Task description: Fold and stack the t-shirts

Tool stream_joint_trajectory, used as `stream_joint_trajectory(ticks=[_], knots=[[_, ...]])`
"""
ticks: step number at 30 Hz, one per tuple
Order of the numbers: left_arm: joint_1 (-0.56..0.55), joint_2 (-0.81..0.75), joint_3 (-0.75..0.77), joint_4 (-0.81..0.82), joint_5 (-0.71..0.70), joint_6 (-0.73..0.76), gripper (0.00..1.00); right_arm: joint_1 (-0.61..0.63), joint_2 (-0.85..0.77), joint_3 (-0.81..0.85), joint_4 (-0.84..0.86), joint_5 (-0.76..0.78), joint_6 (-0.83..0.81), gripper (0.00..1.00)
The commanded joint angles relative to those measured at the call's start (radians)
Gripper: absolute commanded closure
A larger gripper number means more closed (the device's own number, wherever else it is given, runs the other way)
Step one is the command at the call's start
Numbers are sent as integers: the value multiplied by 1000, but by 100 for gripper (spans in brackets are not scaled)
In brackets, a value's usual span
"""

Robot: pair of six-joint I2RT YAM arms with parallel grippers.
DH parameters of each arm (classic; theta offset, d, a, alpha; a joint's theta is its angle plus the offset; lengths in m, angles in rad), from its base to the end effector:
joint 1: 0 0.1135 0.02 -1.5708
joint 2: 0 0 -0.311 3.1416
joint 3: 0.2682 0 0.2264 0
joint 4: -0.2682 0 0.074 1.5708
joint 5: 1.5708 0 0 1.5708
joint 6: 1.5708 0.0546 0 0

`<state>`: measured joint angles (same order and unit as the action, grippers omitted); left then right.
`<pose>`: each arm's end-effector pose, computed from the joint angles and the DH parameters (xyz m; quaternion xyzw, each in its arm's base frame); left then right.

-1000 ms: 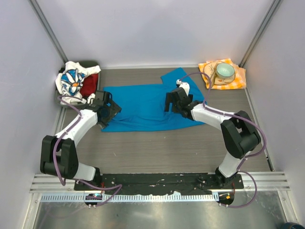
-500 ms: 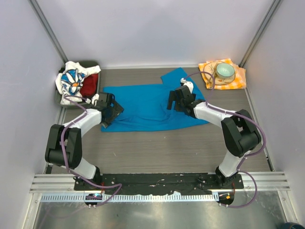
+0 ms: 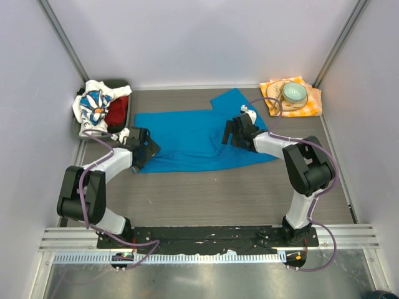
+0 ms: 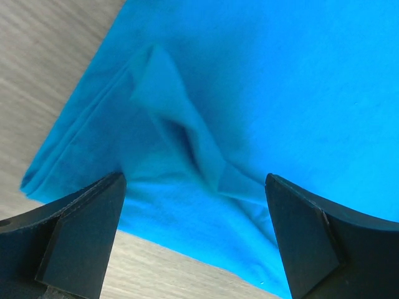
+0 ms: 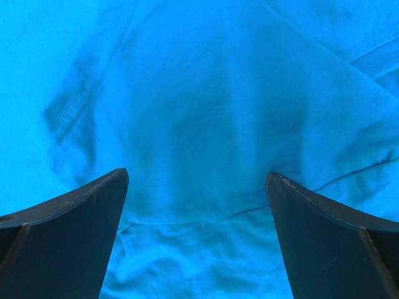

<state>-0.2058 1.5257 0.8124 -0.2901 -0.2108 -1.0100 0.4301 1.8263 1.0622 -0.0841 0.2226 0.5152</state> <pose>0.2752 -0.0458 0.2193 -0.4007 0.8670 -0.0761 0.2862 0.3521 0.1483 0.2112 0.0788 0.9271 0.0674 0.3601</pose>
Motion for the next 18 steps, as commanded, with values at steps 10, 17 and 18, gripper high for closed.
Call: stream_joint_trajectory(ticks=[10, 17, 18], knots=[[0, -262, -145, -150, -108, 22, 0, -86, 122, 27, 21, -29, 62, 0], [5, -323, -188, -184, -119, 22, 0, -105, 91, 21, -19, 27, 57, 0], [5, -352, -187, -188, -118, 19, 0, -105, 79, 15, -20, 34, 54, 0]])
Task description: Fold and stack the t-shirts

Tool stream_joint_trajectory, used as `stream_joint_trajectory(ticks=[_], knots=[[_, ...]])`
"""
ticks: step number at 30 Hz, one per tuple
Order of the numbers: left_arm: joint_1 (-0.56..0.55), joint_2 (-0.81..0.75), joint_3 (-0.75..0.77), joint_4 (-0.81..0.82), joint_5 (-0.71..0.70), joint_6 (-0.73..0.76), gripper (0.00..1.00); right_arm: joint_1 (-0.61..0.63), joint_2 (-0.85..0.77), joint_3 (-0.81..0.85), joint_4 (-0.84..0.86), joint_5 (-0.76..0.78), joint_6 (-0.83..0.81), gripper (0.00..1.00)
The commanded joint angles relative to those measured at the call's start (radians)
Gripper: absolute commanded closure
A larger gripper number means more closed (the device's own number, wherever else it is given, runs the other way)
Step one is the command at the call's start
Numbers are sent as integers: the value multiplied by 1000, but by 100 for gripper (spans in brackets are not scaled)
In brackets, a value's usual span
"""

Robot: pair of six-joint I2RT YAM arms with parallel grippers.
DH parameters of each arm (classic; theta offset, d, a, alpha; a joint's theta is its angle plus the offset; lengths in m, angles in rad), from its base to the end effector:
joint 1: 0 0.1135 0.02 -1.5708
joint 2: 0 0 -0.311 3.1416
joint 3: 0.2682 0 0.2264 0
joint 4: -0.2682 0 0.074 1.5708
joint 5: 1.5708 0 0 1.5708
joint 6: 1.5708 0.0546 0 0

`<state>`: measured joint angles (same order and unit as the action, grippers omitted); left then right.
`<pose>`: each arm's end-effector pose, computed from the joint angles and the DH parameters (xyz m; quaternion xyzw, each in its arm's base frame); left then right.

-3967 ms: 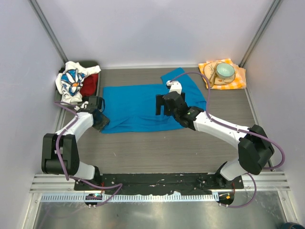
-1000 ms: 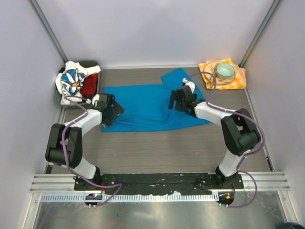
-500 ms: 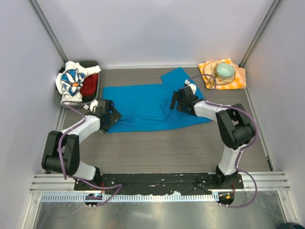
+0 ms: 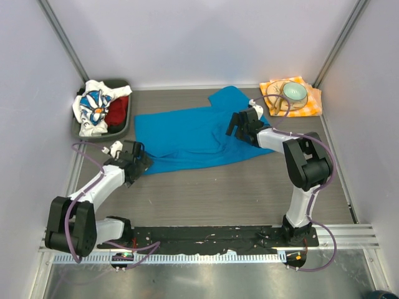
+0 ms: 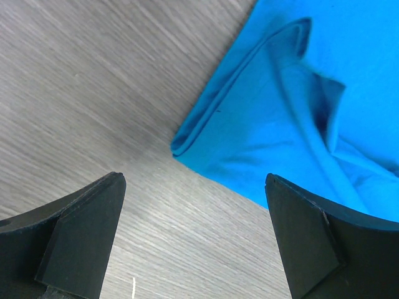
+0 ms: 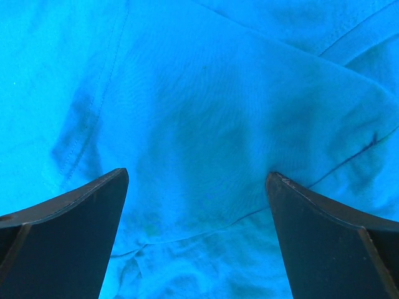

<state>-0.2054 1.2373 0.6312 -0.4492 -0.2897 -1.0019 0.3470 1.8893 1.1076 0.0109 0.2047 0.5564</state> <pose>0.1932 -0.0243 0.2224 -0.4050 0.8677 -0.0283 0.2869 0.3856 0.1276 0.2088 0.1353 0.9071 0.0844 0.3896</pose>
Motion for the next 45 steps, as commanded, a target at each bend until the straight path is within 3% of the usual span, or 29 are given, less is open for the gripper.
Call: stream_joint_trajectory(ticks=[1, 6, 12, 17, 23, 29, 45], knots=[[4, -79, -1, -40, -36, 9, 0, -22, -20, -35, -114, 58, 10, 0], [3, -171, 84, -124, -13, -12, 0, -2, -174, -55, -78, 29, 7, 0], [3, -248, 208, -239, -35, -1, 0, 177, -242, 59, -181, -36, -30, 0], [6, -248, 301, -305, -103, 19, 0, 403, -187, 139, -169, -174, 45, 0], [40, -237, 386, -365, -112, 48, 0, 582, 29, 340, -114, -349, 80, 0], [87, -257, 407, -376, -86, 83, 0, 626, 188, 426, 12, -455, 103, 0], [127, -260, 360, -335, -32, 105, 0, 626, 237, 485, 12, -432, 51, 0]])
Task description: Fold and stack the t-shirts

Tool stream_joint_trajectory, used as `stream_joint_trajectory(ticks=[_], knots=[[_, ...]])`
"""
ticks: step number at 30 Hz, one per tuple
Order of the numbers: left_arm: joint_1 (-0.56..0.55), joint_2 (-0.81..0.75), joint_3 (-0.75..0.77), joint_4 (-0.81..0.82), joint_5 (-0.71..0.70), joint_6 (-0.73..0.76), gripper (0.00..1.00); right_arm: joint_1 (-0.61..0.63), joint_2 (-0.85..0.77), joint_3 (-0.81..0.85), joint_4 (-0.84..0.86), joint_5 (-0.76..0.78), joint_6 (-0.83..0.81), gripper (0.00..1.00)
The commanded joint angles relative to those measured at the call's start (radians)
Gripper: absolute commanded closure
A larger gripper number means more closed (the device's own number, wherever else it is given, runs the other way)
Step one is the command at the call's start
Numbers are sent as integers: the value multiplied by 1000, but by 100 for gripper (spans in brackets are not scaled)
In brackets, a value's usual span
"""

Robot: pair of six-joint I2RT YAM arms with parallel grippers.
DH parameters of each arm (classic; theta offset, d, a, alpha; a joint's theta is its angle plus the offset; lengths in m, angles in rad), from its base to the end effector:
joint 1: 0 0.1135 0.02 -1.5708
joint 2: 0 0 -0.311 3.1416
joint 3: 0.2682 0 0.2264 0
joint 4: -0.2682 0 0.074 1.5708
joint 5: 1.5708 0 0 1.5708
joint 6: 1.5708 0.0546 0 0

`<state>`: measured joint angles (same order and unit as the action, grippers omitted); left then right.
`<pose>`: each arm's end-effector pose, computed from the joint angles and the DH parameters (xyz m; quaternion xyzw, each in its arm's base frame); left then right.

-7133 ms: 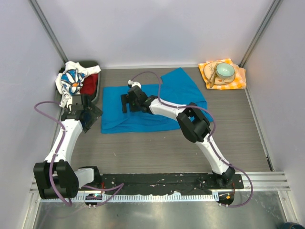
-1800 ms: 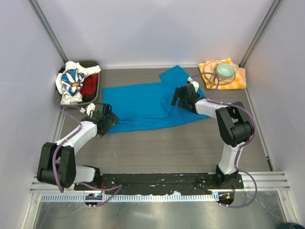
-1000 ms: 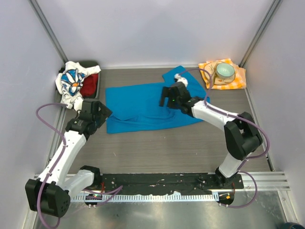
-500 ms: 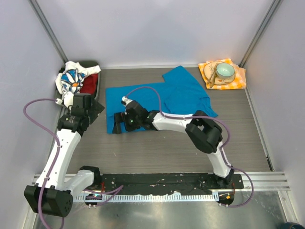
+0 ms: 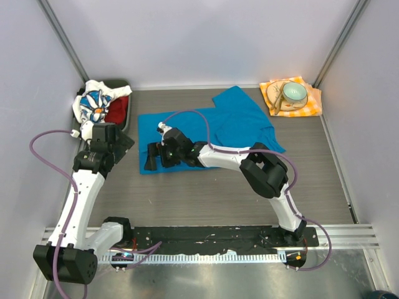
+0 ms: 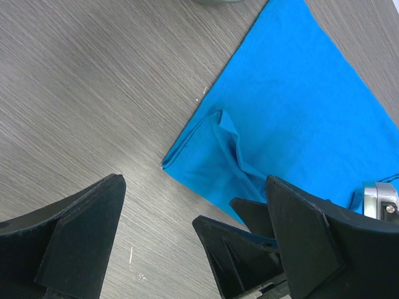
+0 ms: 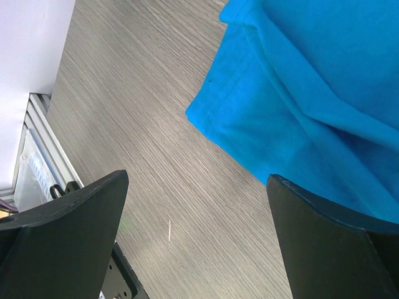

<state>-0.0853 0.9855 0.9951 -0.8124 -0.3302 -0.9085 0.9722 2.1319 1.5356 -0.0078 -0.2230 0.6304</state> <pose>0.1541 0.0046 0.3444 -0.4223 0.8136 -0.0422 0.3975 0.2743 0.4236 0.2316 -0.2006 0.8583 0.4003 0.2506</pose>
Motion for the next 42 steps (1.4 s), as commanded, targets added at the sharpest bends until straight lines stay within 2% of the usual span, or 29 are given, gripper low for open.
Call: stream_joint_trajectory(ticks=[1, 10, 16, 19, 26, 34, 39, 42], knots=[[7, -5, -6, 30, 7, 11, 0, 2, 11, 63, 29, -1, -23, 0], [16, -5, -1, 27, 10, 28, 0, 0, 111, 104, 49, 17, -34, 0], [24, -15, 0, 28, 14, 37, 0, 5, 120, 64, 52, -4, -38, 0], [30, -21, 2, 25, 13, 45, 0, 28, 118, 55, -16, -27, -78, 1], [51, -36, -12, 30, 29, 49, 0, 163, 91, -15, -95, 13, -133, 0], [70, -50, -26, 32, 42, 60, 0, 298, 83, 9, -136, 57, -133, 0], [82, -50, -24, 32, 59, 72, 0, 327, 51, 66, -172, 192, -176, 0], [81, -50, -26, 33, 75, 82, 0, 327, -4, 67, -182, 370, -242, 0]])
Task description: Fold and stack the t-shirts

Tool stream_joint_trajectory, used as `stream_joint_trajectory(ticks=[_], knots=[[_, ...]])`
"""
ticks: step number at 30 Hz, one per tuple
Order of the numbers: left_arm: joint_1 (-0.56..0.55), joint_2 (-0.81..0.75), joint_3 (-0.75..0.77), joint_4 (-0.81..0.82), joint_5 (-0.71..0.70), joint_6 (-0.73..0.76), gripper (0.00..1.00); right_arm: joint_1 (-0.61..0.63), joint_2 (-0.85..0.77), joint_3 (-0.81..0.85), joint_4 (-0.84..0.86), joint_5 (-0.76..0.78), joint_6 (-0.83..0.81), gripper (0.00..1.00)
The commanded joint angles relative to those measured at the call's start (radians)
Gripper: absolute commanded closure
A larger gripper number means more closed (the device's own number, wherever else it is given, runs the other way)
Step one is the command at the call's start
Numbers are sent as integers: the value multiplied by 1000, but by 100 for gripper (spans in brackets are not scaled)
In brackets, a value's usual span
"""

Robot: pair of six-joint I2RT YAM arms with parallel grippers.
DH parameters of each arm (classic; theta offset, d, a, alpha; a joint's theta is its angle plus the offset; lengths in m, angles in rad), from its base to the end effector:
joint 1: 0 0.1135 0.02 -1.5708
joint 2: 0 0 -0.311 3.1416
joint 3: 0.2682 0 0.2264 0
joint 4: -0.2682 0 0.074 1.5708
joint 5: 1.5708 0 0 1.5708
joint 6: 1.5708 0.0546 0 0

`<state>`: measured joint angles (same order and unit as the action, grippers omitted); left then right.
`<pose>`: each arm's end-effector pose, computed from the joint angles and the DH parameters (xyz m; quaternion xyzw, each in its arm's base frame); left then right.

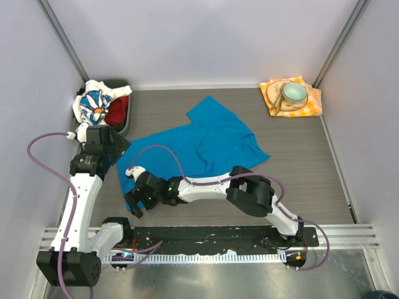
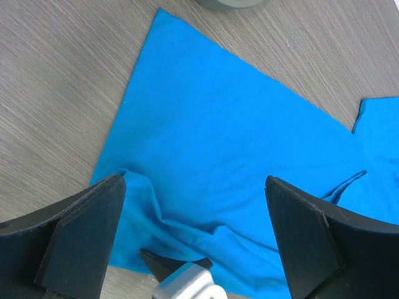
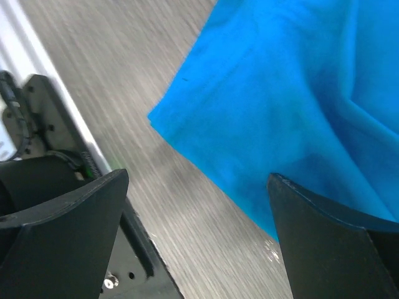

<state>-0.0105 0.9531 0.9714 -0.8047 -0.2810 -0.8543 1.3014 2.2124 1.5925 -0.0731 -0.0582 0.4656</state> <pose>0.1465 0.0136 0.3415 -0.4235 0.8128 -0.0411 0.3979 0.1347 0.4997 0.2026 -0.3785 0.8220 0.3450 0.2491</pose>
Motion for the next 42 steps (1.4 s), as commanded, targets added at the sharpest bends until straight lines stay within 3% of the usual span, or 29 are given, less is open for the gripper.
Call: stream_joint_trajectory(ticks=[1, 8, 12, 16, 20, 26, 34, 42], knots=[[7, -16, 3, 27, 31, 32, 0, -2, -135, 6, -119, 290, -91, 0], [6, 3, 9, 30, 62, 52, 0, -56, -432, -135, -146, 622, -162, 0], [6, 12, 9, 39, 71, 57, 0, -203, -558, -241, -218, 678, -119, 0], [7, 18, 10, 47, 86, 57, 0, -483, -651, -385, -225, 608, -41, 0], [7, 39, 9, 59, 111, 58, 0, -669, -662, -451, -221, 534, -13, 0], [7, 72, 9, 70, 124, 72, 0, -850, -585, -463, -217, 396, 13, 0], [7, 107, -4, 85, 146, 84, 0, -921, -530, -512, -205, 279, 77, 1], [7, 131, -28, 119, 177, 81, 0, -923, -583, -626, -203, 238, 99, 1]])
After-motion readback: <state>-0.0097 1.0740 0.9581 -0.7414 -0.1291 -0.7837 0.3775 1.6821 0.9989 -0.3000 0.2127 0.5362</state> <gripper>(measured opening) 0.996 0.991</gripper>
